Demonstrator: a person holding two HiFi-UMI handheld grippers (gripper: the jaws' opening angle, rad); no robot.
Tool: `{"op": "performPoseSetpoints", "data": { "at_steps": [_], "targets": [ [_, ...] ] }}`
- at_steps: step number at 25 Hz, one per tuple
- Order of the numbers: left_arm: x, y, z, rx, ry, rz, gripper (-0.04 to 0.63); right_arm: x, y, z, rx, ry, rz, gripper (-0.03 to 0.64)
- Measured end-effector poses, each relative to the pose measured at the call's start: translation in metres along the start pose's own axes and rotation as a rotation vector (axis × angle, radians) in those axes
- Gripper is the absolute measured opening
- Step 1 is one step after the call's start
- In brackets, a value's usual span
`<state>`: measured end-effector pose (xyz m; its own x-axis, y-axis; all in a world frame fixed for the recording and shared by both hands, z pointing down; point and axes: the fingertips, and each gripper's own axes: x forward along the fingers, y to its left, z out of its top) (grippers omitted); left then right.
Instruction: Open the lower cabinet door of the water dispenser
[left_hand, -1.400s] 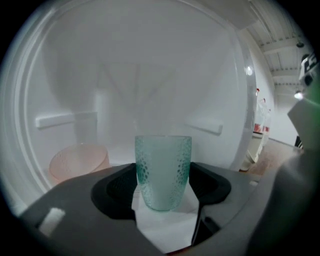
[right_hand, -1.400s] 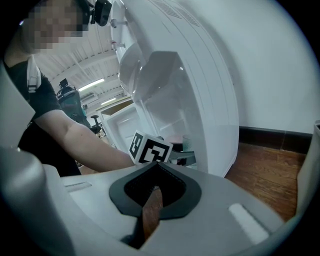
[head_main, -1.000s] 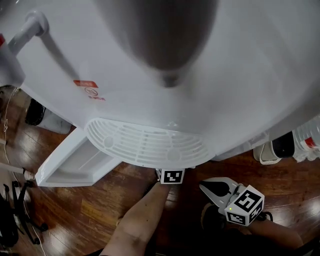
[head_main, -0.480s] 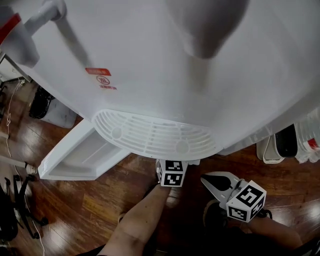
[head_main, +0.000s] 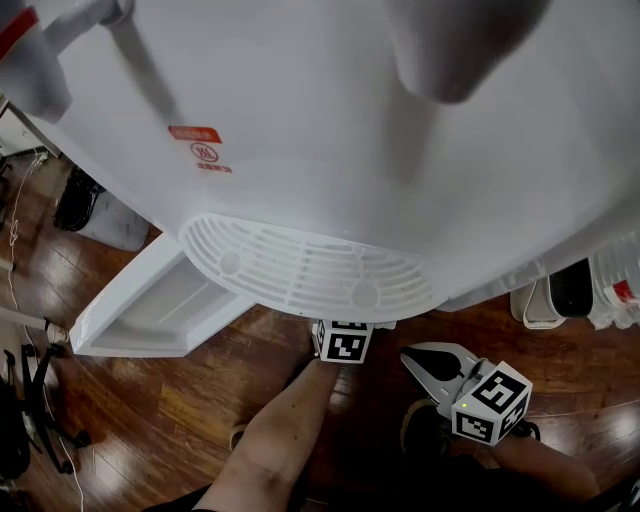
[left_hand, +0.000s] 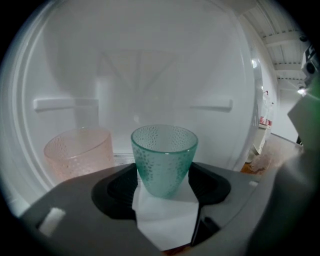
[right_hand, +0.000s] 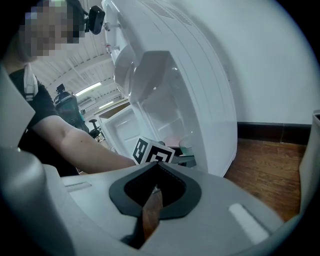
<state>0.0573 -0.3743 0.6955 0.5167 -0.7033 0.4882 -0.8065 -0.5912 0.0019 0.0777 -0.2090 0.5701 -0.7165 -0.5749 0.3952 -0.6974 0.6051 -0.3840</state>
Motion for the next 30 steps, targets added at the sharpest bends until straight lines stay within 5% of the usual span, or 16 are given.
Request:
{"op": "performPoseSetpoints", "data": {
  "at_steps": [15,21,27,30],
  "targets": [
    [0.003,-0.008,-0.011,0.016,0.059,-0.066,0.328,0.0,-0.001,-0.002,0.002,0.007,-0.004,0.002],
    [-0.01,-0.014,-0.035,-0.05,0.09,-0.083,0.328,-0.001,-0.003,-0.005,0.015,0.004,-0.003,0.002],
    [-0.052,-0.028,-0.055,0.018,0.105,-0.166,0.324,0.0,0.006,-0.007,0.007,-0.001,0.014,0.002],
    [-0.082,-0.041,-0.07,0.12,0.155,-0.261,0.308,-0.003,0.013,-0.004,0.007,-0.004,0.021,0.003]
  ]
}}
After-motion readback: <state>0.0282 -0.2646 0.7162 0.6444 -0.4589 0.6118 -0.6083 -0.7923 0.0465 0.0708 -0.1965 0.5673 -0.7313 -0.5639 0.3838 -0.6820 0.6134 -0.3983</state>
